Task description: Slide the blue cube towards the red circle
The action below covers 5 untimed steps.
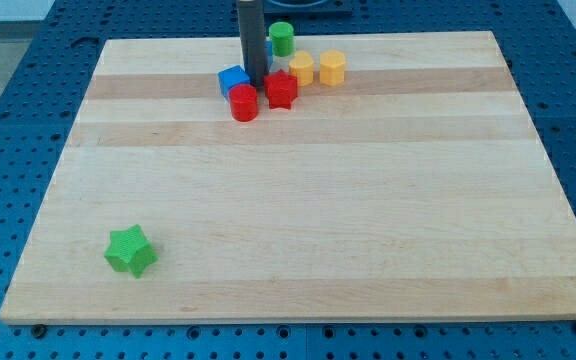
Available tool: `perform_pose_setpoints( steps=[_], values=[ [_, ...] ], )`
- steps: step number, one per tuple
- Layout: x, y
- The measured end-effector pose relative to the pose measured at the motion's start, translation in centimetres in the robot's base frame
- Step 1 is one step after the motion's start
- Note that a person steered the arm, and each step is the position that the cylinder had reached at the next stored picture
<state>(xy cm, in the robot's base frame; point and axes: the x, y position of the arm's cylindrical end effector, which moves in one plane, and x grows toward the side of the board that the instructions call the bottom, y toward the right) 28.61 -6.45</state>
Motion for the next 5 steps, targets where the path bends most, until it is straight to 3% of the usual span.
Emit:
perform_pose_setpoints(
  steps=[3,4,5],
  values=[
    [6.8,-11.5],
    [9.5,-9.7],
    [18.5,-8.7]
  ],
)
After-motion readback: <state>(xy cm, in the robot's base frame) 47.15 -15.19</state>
